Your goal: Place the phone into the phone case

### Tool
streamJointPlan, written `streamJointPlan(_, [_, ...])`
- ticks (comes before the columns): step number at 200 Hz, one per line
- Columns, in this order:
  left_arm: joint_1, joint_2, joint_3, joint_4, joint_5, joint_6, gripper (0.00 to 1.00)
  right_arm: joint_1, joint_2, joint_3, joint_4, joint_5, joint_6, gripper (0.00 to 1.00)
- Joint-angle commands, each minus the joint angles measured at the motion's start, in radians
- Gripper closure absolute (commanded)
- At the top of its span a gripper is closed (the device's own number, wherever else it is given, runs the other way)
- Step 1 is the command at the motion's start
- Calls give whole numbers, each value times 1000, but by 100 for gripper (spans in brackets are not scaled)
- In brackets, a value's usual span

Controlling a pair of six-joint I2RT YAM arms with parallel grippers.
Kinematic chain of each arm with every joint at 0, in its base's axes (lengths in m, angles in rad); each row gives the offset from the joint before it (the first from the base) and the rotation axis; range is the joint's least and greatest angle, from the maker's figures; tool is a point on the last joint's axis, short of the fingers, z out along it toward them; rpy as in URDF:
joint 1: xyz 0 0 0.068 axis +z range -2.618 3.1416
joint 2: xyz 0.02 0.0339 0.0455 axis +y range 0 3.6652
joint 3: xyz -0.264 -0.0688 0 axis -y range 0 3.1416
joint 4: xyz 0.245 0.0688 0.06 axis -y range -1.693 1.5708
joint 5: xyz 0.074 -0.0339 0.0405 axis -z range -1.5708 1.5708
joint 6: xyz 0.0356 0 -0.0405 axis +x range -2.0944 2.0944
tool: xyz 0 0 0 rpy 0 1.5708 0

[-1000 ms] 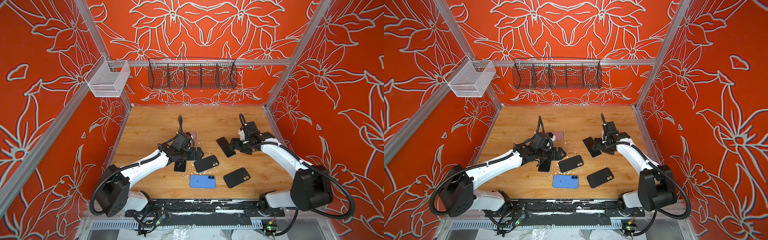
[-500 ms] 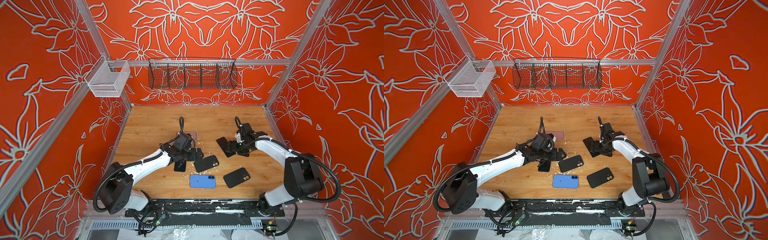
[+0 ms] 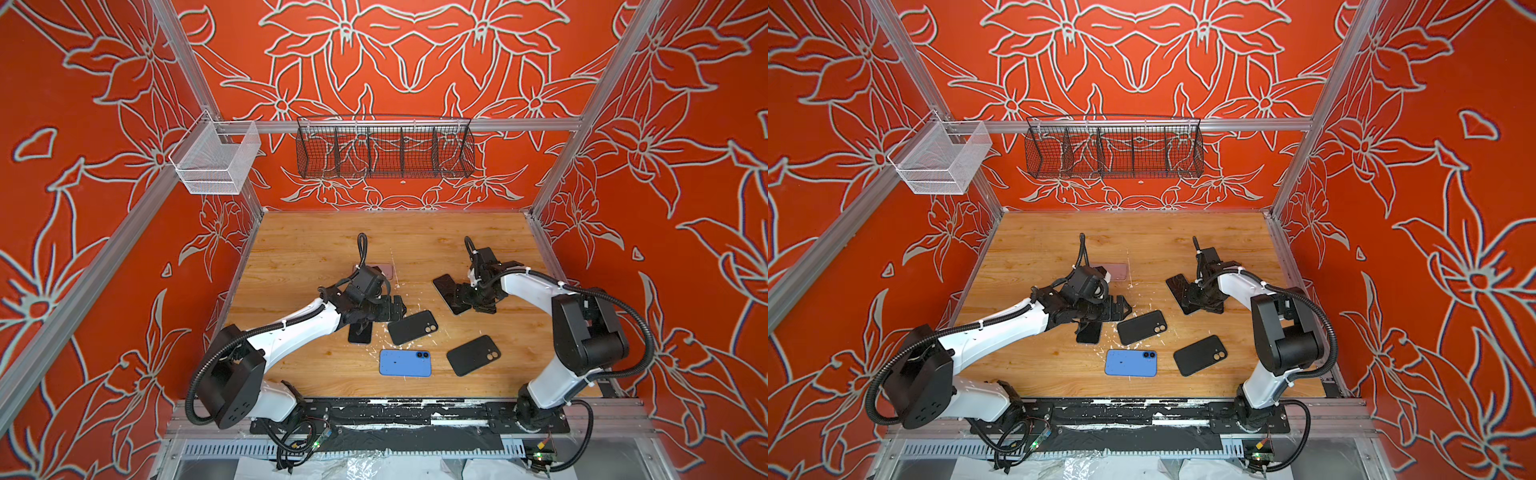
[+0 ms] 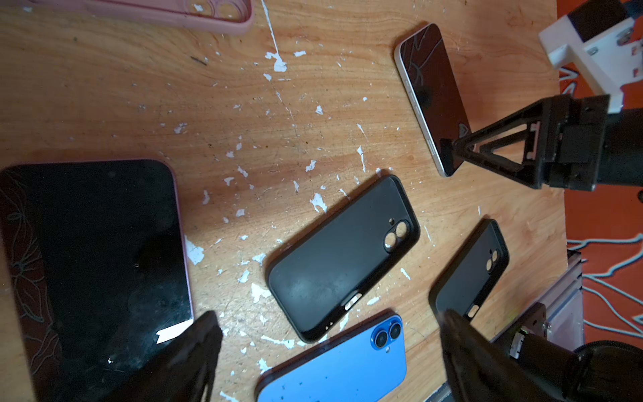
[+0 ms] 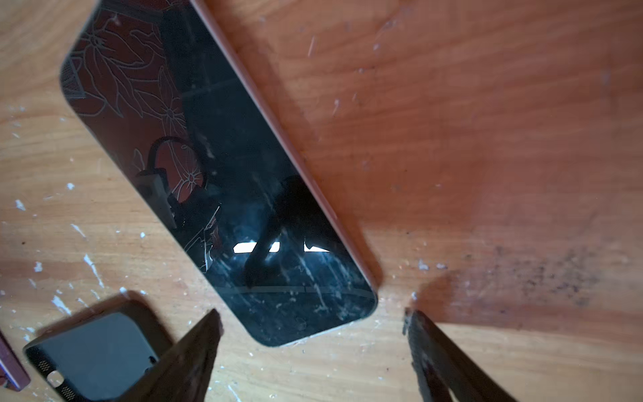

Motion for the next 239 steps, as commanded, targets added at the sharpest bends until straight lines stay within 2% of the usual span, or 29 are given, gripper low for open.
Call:
streamJointPlan(1, [-7, -1, 3, -1, -12, -8, 3, -7, 24, 41, 1, 15, -20, 14])
streamJointPlan(62, [-7, -5, -9, 8, -15, -23, 3, -6, 79, 44, 19, -69, -31, 15])
streamJointPlan(135, [-7, -21, -19, 11, -27, -34, 3, 20, 92, 16, 67, -140, 23, 15])
streamJointPlan(239, [-7, -68, -53, 18, -62, -54, 3, 175, 160, 75, 135, -184, 130, 15])
